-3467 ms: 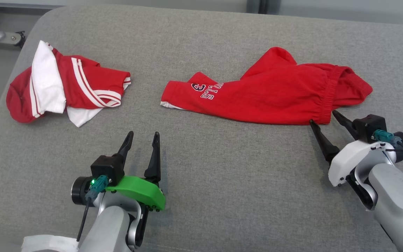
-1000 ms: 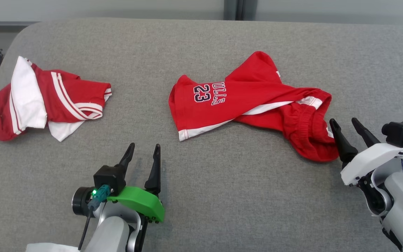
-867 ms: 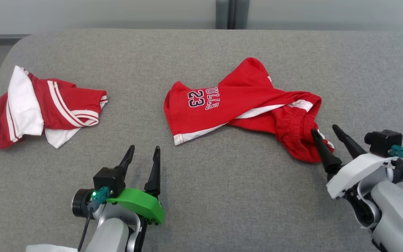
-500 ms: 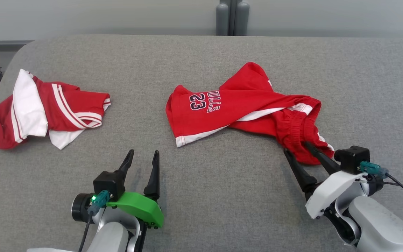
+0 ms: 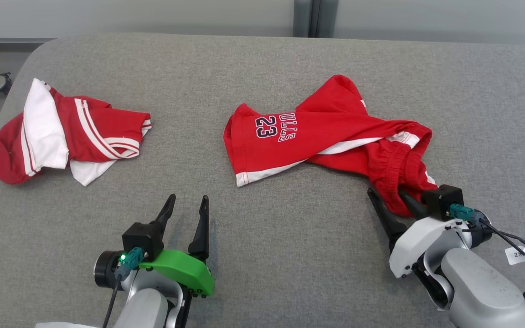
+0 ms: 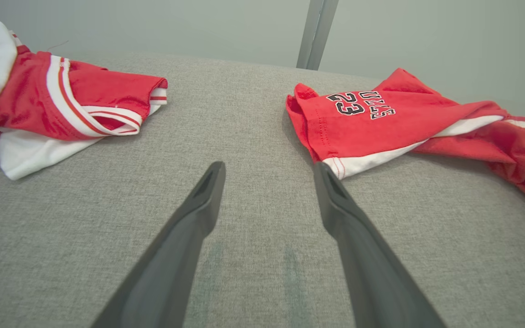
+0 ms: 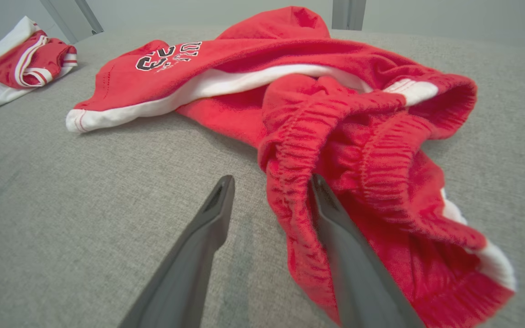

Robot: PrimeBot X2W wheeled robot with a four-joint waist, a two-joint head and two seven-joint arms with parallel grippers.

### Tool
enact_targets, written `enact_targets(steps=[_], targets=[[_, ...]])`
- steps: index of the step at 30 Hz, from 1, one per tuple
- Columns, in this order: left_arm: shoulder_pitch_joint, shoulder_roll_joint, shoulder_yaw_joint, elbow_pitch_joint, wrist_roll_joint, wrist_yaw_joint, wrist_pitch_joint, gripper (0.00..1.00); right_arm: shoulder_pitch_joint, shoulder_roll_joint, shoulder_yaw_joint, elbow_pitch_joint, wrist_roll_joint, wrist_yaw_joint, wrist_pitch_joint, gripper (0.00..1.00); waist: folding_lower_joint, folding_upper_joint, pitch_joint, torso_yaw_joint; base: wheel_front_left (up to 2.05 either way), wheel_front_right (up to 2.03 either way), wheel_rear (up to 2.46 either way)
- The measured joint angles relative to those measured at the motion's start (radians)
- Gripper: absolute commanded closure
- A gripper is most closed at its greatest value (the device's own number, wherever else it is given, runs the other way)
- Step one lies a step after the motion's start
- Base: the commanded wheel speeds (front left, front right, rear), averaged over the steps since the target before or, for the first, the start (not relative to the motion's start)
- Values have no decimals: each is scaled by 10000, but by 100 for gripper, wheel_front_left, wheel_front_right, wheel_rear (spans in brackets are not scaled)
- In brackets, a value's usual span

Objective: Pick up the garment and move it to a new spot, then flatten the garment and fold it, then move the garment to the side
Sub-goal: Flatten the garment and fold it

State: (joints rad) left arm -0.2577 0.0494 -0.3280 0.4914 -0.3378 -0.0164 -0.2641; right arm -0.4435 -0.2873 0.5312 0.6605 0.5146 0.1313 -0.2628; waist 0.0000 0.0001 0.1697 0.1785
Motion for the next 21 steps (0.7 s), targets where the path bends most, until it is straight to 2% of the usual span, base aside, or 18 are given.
enact_targets(steps=[4,21], targets=[[-4,0,12,6,-35,29,0,0,89,-94,-13,-25,111,0,0,100,0,0,-15,-83,0,0,0],[245,0,284,324,21,-17,0,0,2206,-1342,660,-982,704,0,-2,100,0,0,-803,-967,0,0,0]])
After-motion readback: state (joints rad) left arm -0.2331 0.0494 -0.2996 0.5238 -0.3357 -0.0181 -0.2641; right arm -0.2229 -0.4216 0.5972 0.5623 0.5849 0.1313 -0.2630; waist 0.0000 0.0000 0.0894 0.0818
